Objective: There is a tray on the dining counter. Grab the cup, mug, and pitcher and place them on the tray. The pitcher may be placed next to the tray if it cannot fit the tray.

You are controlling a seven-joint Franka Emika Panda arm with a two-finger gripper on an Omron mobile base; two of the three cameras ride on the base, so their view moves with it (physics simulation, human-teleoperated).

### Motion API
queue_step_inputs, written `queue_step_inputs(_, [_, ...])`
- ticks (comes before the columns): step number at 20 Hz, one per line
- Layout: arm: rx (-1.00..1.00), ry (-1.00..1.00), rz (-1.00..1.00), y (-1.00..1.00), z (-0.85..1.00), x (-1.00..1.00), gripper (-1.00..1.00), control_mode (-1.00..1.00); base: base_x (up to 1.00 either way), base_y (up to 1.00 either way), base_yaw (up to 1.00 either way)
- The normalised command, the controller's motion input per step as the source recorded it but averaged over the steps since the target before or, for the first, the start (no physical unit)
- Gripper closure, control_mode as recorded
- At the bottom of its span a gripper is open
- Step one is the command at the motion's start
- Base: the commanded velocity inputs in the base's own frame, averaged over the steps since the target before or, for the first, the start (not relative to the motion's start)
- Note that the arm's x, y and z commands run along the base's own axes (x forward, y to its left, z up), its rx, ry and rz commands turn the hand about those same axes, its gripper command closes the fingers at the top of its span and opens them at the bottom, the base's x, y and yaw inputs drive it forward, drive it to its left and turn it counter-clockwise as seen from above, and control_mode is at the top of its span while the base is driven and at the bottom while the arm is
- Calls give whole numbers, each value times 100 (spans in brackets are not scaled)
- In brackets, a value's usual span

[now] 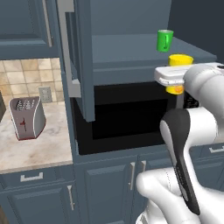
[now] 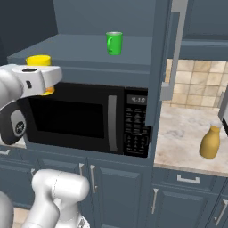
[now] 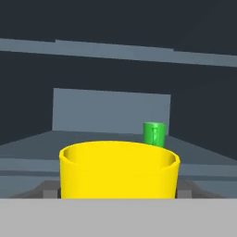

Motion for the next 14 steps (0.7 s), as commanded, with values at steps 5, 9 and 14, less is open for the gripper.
queue_step_inputs(5, [0,0,0,-9,-4,-29,100,-100,0,0,0])
queue_step_inputs(9, [0,0,0,-10,0,-27,100,-100,0,0,0])
queue_step_inputs(14, [0,0,0,0,0,-34,100,-100,0,0,0])
